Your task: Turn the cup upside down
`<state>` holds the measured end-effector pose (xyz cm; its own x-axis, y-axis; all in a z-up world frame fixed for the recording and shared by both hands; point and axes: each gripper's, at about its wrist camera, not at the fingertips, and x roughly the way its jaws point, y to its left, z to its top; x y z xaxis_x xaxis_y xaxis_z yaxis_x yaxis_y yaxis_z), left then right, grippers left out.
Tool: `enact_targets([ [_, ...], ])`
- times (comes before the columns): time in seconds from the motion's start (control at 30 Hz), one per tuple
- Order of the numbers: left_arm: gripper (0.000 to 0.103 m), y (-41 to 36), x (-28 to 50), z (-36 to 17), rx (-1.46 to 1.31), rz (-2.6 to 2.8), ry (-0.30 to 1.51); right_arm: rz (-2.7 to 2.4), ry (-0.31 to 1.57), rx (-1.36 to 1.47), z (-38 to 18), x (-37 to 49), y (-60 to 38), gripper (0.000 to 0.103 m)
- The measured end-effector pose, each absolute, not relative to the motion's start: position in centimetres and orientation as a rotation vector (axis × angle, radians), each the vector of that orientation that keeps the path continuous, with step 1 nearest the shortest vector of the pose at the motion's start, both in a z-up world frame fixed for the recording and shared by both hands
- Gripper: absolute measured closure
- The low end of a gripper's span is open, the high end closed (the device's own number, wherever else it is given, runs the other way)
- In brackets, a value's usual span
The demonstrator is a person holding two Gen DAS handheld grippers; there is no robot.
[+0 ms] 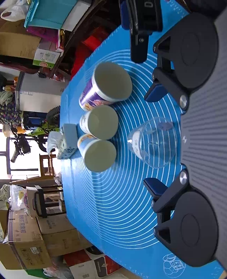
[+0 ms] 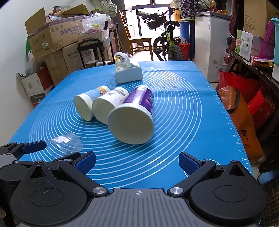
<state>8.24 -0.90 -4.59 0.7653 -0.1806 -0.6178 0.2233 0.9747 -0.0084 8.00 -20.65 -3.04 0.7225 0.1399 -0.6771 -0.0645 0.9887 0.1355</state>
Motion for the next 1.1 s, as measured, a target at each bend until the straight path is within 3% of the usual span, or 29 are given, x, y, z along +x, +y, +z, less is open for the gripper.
enact_targets([
  [0.47, 0.01, 5.4, 8.0, -0.7, -0.006, -0.036, 0.566, 0.235, 0.81, 0.124, 2.3, 11.0, -17.1, 0.005],
  [0.63, 0.01, 8.8, 9.5, -1.1, -0.057, 0.081, 0.568, 0.269, 0.951, 0.195, 1.3, 14.8, -14.5, 0.016],
  [1.07, 0.01, 12.3, 10.6, -2.1, -0.093, 0.155, 0.578, 0.248, 1.218, 0.324, -3.6, 20.8, -11.4, 0.031],
  [1.1, 0.01, 12.3, 10.6, -2.1, -0.091, 0.153, 0.577, 0.248, 1.238, 0.321, -4.0, 21.0, -11.2, 0.037],
])
